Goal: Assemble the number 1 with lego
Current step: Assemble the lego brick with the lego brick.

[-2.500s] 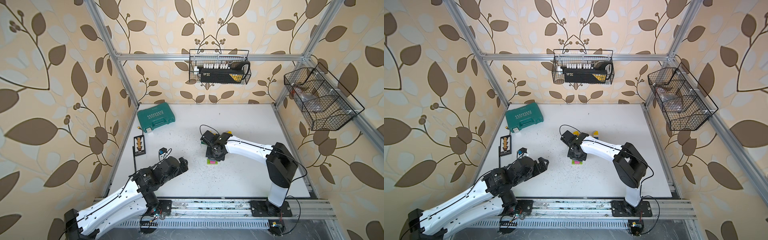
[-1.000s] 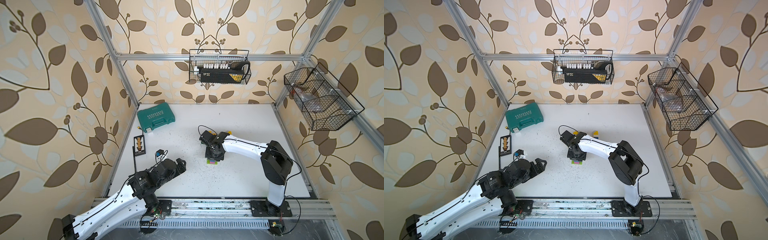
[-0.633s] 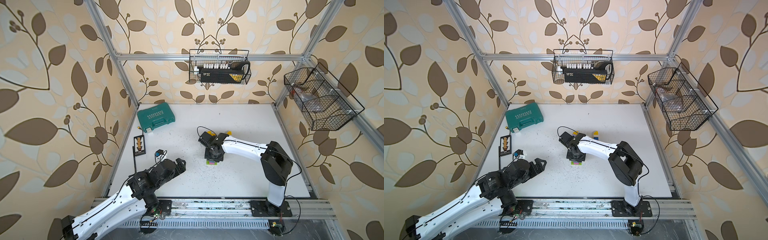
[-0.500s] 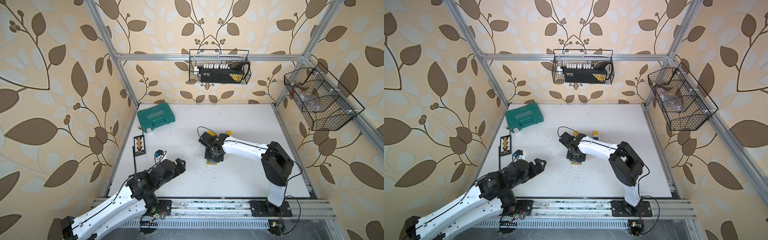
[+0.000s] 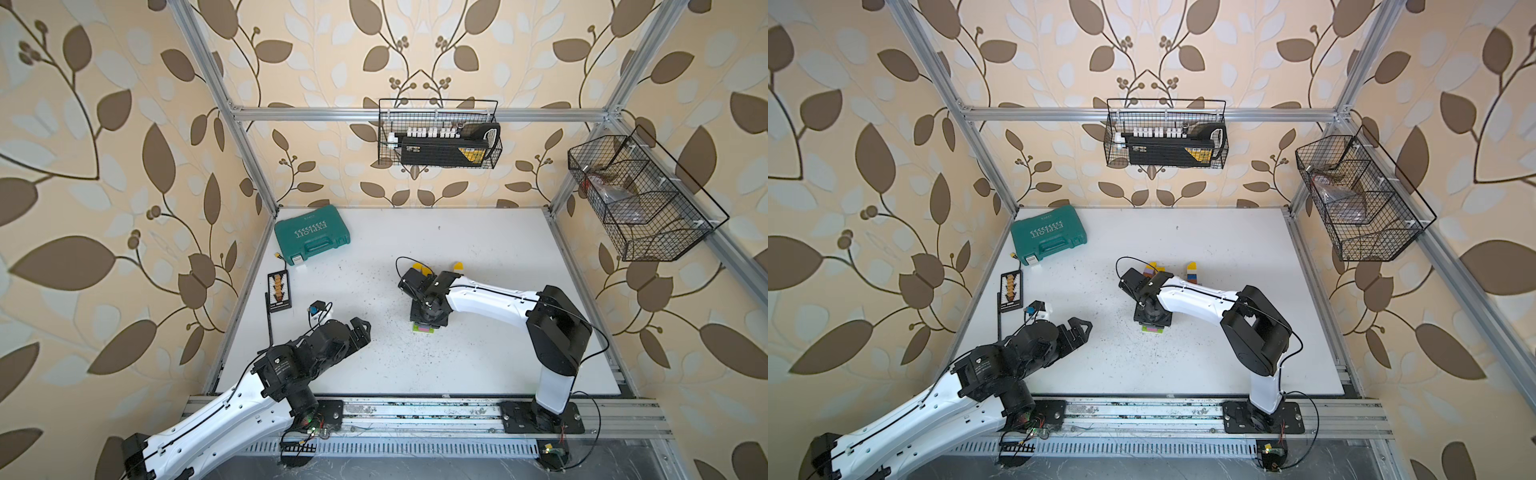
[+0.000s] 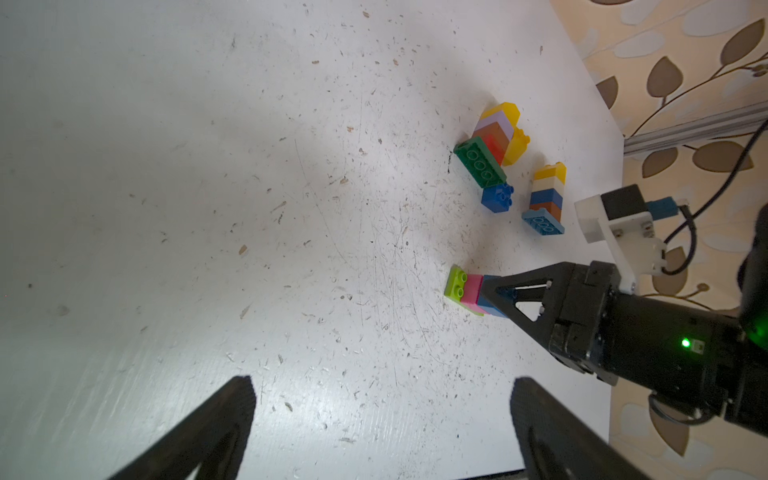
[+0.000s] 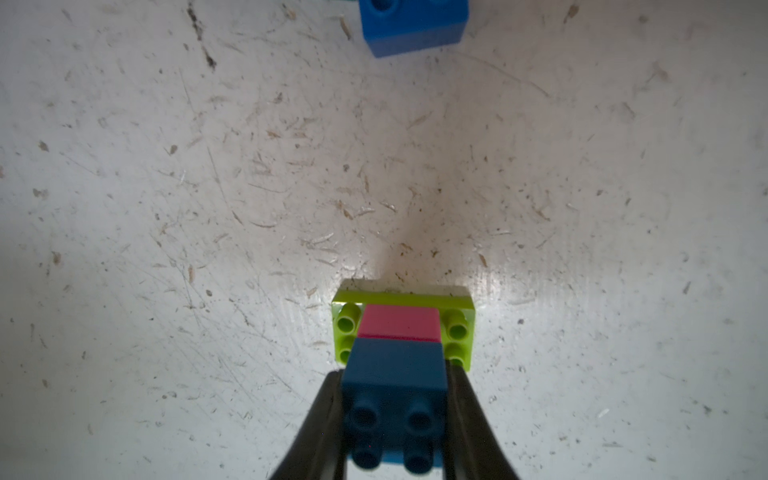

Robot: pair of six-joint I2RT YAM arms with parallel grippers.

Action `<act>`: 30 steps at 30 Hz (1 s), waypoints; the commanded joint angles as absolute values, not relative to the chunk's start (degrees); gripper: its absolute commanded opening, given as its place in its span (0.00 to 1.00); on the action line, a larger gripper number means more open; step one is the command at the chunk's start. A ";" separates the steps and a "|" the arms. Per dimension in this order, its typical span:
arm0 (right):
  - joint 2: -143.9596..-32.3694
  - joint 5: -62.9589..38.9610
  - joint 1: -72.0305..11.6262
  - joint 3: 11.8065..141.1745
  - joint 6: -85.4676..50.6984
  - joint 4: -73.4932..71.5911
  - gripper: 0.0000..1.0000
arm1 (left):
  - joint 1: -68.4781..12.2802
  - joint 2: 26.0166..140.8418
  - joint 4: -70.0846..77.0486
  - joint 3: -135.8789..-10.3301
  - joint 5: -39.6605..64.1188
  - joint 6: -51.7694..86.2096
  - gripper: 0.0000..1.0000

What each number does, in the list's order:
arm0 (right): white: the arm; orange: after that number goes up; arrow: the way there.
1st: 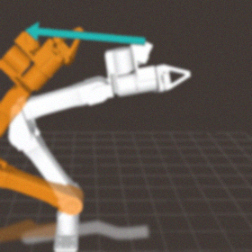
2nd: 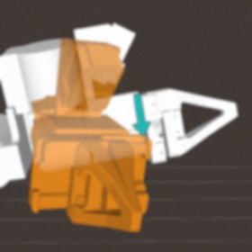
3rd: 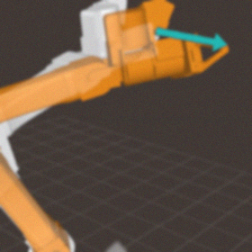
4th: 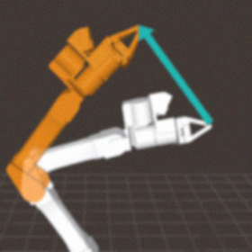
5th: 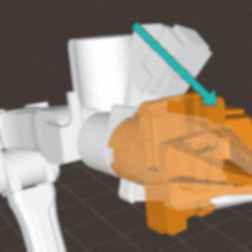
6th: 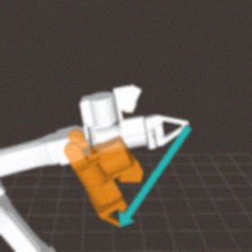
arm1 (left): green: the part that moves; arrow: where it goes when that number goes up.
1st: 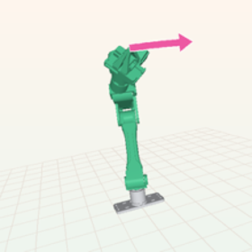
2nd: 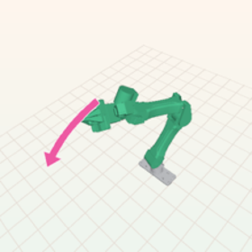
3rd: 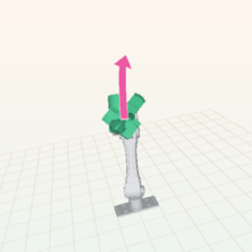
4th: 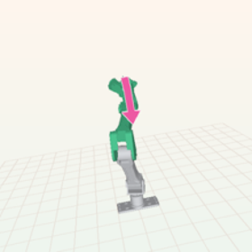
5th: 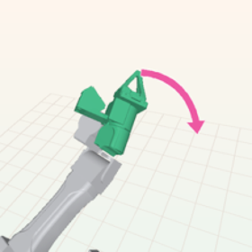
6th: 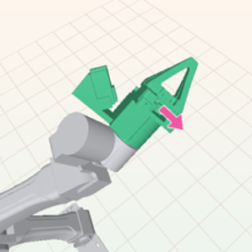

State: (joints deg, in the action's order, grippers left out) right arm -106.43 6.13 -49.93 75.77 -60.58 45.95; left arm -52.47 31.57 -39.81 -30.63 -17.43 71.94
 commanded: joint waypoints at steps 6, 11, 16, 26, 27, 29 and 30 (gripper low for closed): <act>-100.47 7.91 -50.45 77.98 -59.94 50.23 0.07 | -52.16 29.53 -40.52 -29.46 -17.75 71.72 0.99; -99.10 7.91 -50.46 77.11 -60.46 50.18 0.07 | -52.21 29.36 -40.28 -29.43 -17.75 71.63 0.99; -101.11 7.05 -50.54 77.18 -60.13 50.54 0.07 | -52.20 28.68 -40.08 -29.11 -17.75 71.65 0.99; -108.97 6.27 -52.73 79.11 -60.62 49.55 0.06 | -52.21 27.97 -40.25 -28.81 -17.86 71.80 0.99; -109.81 6.08 -52.82 79.01 -60.82 49.31 0.06 | -52.21 27.88 -40.34 -28.83 -17.84 71.81 0.99; -111.47 5.74 -52.82 78.81 -61.24 49.04 0.06 | -52.18 27.62 -40.51 -28.78 -18.01 71.81 0.99; -112.44 5.48 -52.82 78.67 -61.28 49.17 0.06 | -52.20 27.44 -40.60 -28.88 -18.01 71.87 0.99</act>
